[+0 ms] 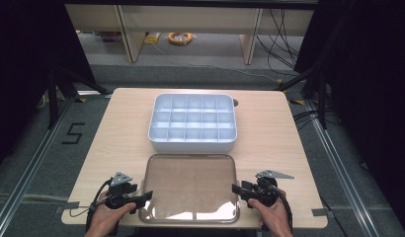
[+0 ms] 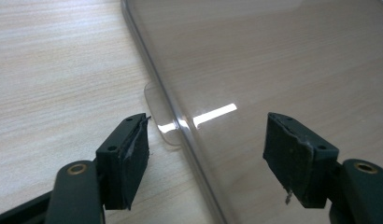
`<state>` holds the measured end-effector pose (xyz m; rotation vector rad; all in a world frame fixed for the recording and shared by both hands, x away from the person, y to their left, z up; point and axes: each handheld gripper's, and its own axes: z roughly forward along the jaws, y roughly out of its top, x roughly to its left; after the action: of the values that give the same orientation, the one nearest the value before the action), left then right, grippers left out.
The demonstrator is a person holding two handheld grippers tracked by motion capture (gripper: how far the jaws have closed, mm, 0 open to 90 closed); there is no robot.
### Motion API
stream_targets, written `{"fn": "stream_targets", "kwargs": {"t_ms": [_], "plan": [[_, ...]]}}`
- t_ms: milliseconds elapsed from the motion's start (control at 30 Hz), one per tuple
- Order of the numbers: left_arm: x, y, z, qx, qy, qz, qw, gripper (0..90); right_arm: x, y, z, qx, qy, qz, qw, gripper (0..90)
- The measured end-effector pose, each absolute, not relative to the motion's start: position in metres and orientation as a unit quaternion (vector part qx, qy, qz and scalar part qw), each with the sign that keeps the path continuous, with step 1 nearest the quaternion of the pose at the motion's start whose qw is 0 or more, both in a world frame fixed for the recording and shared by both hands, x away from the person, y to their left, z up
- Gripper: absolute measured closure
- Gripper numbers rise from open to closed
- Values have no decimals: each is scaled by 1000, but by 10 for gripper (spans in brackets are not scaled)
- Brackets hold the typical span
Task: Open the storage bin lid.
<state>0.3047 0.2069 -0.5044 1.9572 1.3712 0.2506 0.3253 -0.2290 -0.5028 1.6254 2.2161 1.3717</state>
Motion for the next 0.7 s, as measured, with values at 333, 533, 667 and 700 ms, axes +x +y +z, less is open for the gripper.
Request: {"fn": "stream_targets", "kwargs": {"t_ms": [333, 533, 667, 700], "plan": [[302, 205, -497, 760, 490, 120, 409, 258, 324, -231, -494, 512, 718, 469, 54, 350], [297, 204, -496, 757, 481, 113, 428, 229, 318, -226, -487, 491, 724, 481, 54, 311], [292, 202, -494, 758, 472, 116, 434, 222, 313, -224, -484, 483, 729, 482, 59, 283], [290, 202, -494, 761, 467, 117, 434, 219, 312, -223, -484, 479, 730, 483, 69, 275]]}}
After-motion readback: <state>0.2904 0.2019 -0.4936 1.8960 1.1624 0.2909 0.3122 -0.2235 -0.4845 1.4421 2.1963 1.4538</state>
